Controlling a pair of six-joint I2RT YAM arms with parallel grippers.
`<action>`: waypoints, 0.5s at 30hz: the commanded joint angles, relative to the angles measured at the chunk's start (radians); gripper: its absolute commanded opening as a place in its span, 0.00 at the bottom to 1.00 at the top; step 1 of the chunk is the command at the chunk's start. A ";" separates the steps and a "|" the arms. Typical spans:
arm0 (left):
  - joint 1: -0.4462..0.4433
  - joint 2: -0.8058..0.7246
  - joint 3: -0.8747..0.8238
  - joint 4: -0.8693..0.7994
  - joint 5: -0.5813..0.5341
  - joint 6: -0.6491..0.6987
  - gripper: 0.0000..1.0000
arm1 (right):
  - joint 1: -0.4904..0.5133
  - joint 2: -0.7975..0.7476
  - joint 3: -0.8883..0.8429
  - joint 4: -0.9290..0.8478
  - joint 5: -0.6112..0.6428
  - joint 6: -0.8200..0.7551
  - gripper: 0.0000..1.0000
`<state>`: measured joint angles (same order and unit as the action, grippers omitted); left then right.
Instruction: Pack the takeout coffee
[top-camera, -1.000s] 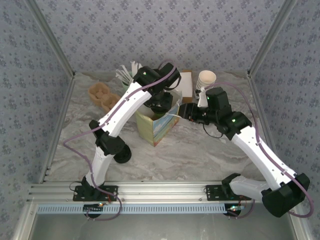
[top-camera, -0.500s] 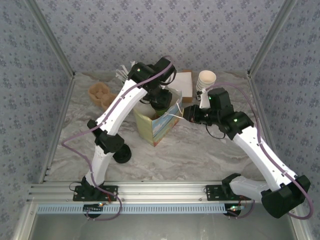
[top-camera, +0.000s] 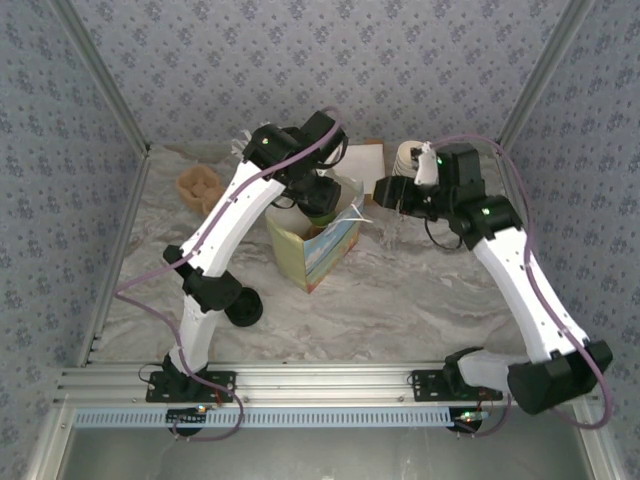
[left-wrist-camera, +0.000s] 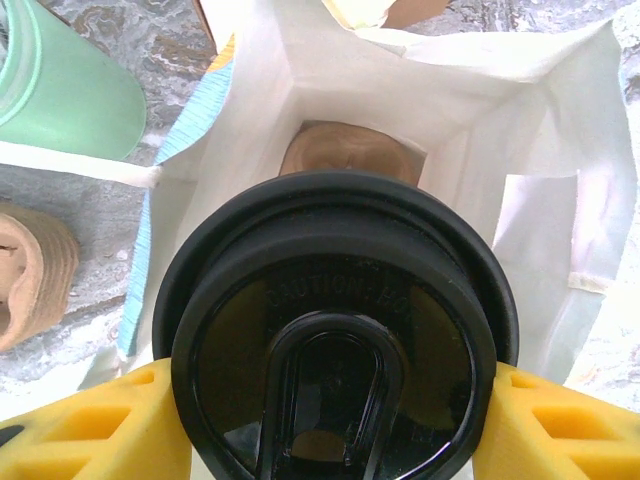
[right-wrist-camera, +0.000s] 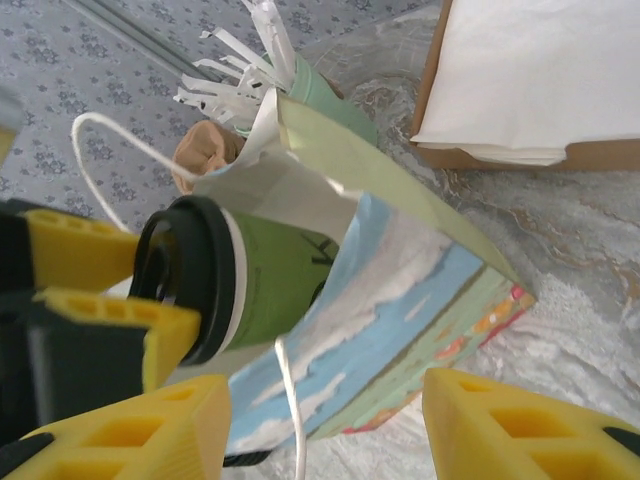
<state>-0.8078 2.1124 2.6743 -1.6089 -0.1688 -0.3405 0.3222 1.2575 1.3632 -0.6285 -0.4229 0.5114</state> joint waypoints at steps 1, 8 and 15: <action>-0.004 -0.009 0.027 -0.151 -0.033 0.020 0.42 | 0.000 0.068 0.014 0.083 -0.035 -0.020 0.57; -0.004 -0.041 0.008 -0.164 -0.065 0.009 0.42 | 0.034 0.234 0.100 0.120 -0.051 -0.101 0.62; -0.005 -0.087 -0.035 -0.166 -0.078 0.009 0.42 | 0.042 0.333 0.205 0.070 -0.039 -0.191 0.66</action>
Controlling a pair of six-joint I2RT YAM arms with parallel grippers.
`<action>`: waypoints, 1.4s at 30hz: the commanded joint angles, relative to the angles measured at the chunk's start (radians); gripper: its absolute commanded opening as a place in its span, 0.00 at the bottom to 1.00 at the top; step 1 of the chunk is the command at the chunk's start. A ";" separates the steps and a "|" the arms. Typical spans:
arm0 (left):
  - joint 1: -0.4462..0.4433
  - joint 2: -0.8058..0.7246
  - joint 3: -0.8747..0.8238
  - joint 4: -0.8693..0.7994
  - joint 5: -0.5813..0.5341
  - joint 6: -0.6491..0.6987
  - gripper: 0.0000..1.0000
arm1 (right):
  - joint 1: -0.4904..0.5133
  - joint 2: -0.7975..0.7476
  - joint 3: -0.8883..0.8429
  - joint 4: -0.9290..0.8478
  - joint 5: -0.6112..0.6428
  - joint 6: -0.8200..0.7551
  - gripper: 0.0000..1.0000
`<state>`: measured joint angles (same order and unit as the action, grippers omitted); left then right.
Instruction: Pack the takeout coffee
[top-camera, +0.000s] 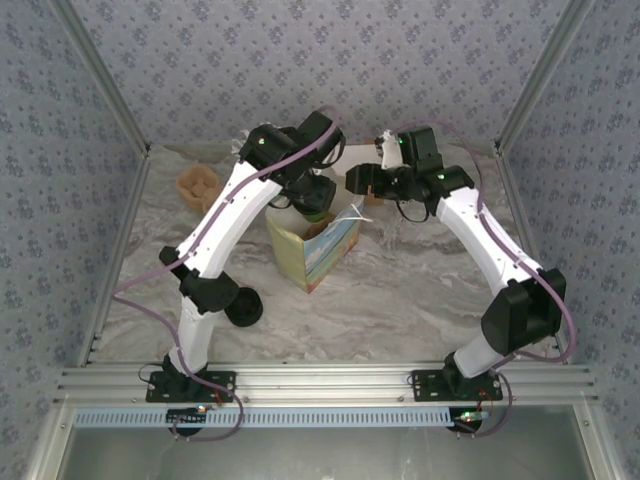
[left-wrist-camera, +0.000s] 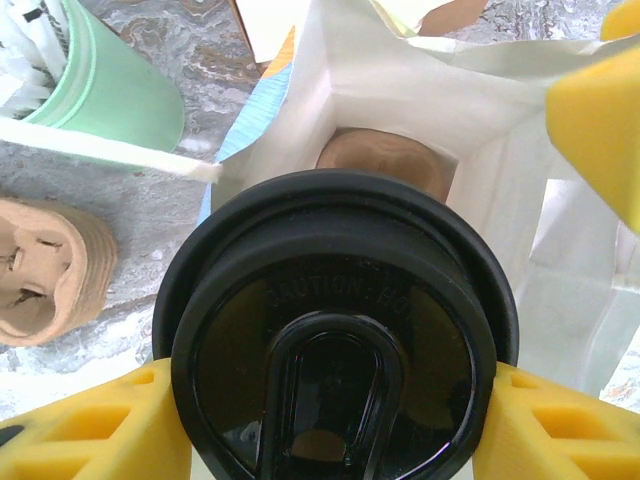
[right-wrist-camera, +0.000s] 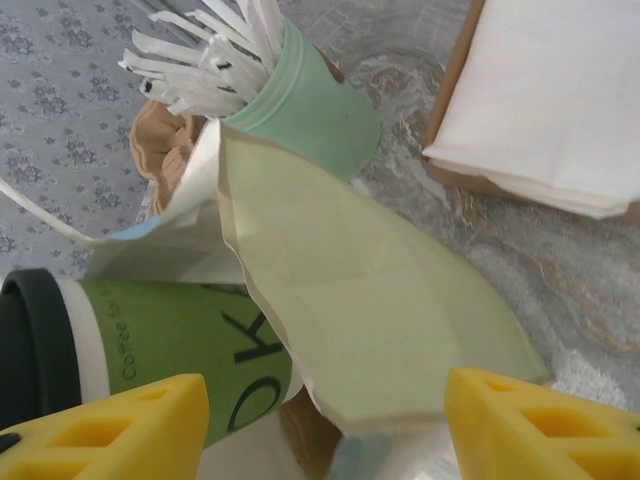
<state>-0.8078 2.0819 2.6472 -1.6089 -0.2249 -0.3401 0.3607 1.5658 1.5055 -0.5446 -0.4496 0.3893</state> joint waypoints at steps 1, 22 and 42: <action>-0.004 -0.058 -0.009 -0.165 -0.022 0.008 0.43 | 0.004 0.037 0.076 -0.023 -0.020 -0.081 0.66; 0.000 -0.106 -0.009 -0.161 -0.025 0.011 0.43 | 0.038 0.253 0.310 -0.254 -0.145 -0.382 0.25; -0.037 -0.107 -0.087 -0.177 0.022 -0.081 0.43 | 0.061 0.224 0.306 -0.295 -0.236 -0.357 0.37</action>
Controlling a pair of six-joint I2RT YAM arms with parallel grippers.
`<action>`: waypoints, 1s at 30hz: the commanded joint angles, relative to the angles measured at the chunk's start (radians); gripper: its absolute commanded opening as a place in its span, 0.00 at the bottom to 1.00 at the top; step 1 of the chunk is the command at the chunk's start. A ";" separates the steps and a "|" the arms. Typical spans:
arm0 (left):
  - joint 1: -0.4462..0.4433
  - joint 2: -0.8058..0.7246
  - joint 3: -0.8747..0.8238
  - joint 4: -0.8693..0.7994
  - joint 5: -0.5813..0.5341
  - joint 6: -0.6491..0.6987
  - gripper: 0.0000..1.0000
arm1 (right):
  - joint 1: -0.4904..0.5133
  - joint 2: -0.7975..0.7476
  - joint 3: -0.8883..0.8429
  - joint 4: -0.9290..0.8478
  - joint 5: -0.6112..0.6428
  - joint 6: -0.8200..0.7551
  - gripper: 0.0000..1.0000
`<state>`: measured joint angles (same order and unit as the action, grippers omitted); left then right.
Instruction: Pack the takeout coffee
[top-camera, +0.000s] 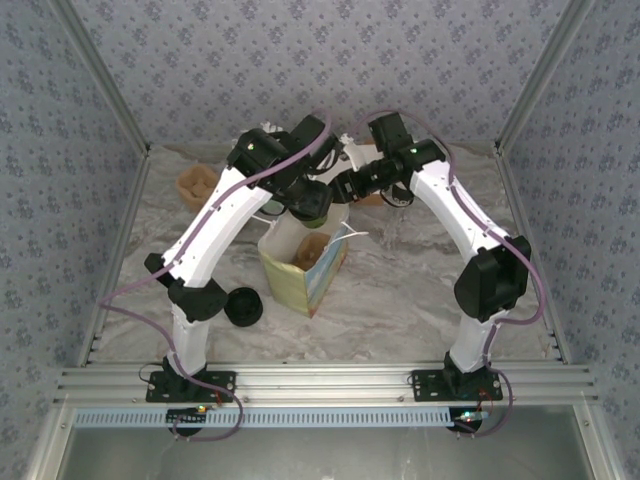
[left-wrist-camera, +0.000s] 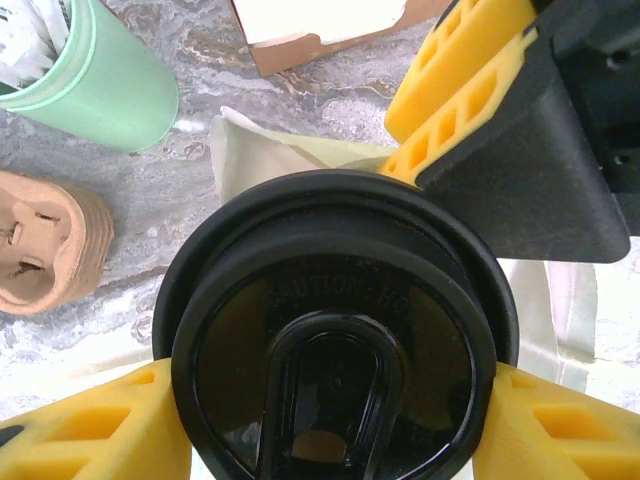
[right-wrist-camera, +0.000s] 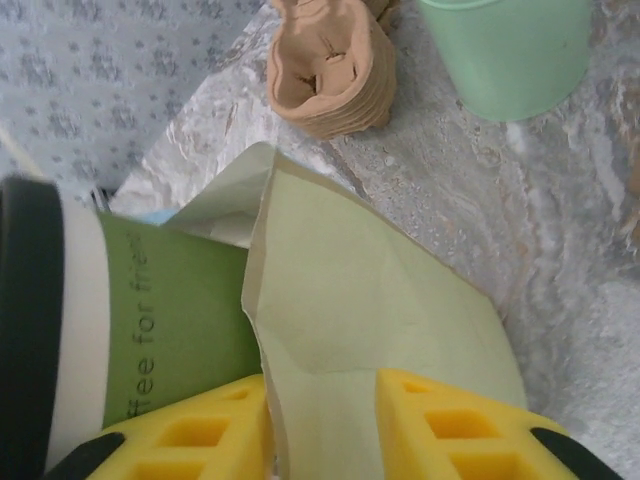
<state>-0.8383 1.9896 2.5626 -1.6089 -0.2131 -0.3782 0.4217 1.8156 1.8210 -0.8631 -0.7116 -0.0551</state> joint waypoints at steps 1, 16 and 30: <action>-0.007 -0.013 -0.004 -0.177 0.004 -0.051 0.43 | -0.001 -0.044 -0.031 0.050 0.033 0.111 0.41; -0.013 0.086 0.061 -0.177 0.033 -0.048 0.43 | -0.091 -0.300 -0.089 0.071 0.303 0.377 0.55; -0.025 0.106 0.102 -0.177 0.007 -0.071 0.42 | -0.108 -0.643 -0.300 -0.008 0.175 0.571 0.61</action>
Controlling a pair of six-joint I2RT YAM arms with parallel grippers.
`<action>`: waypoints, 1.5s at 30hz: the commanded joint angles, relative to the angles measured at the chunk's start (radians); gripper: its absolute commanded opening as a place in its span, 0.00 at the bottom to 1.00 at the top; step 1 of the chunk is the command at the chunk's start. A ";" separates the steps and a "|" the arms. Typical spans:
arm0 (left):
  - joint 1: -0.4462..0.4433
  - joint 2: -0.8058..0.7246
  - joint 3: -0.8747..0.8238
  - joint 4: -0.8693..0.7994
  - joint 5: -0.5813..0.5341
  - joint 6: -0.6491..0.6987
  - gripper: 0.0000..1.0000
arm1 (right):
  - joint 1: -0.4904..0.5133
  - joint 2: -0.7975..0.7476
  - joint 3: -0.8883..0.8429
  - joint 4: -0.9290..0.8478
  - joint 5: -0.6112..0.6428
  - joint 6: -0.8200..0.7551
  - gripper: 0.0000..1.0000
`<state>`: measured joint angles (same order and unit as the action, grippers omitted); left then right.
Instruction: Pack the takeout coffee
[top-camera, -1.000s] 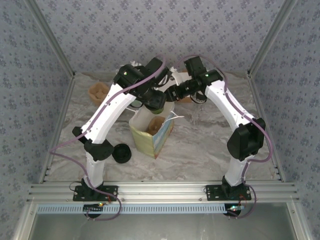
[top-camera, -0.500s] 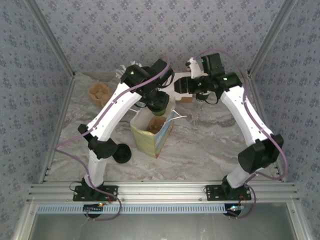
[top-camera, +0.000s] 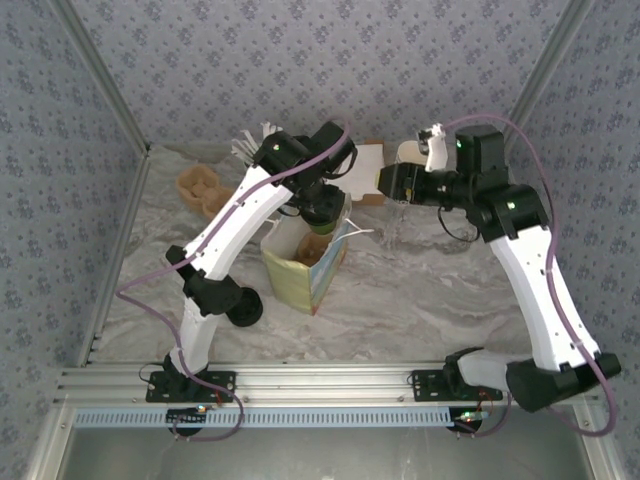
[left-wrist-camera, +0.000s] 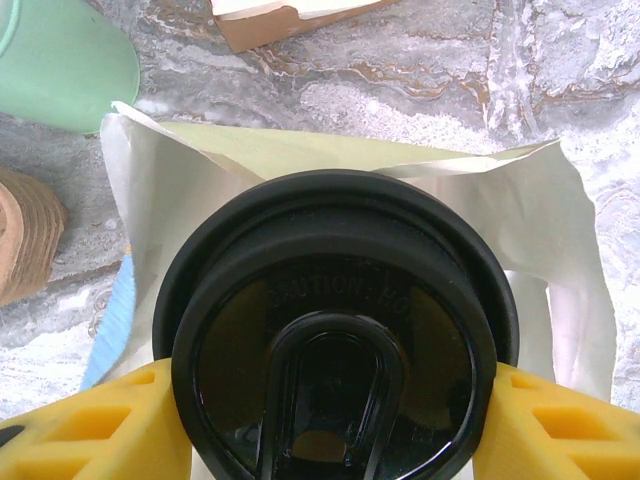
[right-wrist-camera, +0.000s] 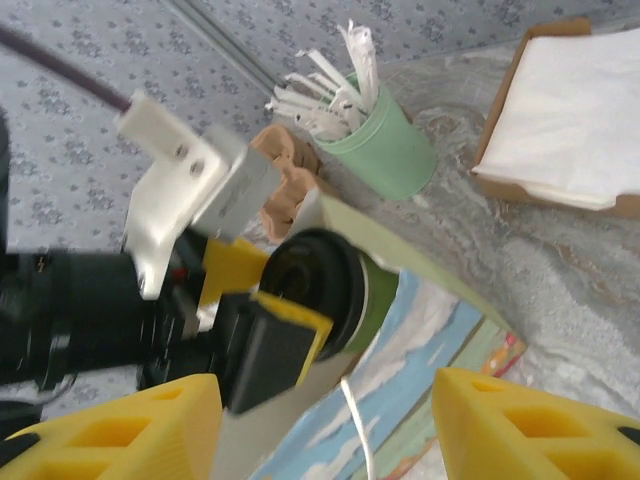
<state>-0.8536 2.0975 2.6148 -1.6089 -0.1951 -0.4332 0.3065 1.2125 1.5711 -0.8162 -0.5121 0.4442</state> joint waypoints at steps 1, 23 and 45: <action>-0.011 -0.005 0.062 -0.177 -0.012 -0.016 0.41 | 0.014 -0.057 -0.078 -0.052 -0.026 0.088 0.61; -0.017 0.066 0.055 -0.177 0.016 -0.010 0.40 | 0.150 -0.117 -0.271 0.025 -0.015 0.227 0.68; 0.023 0.067 0.091 -0.177 0.017 -0.003 0.40 | 0.197 -0.079 -0.335 0.160 -0.014 0.325 0.71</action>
<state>-0.8406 2.1651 2.6671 -1.6089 -0.1864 -0.4385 0.4892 1.1294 1.2457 -0.6773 -0.5377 0.7433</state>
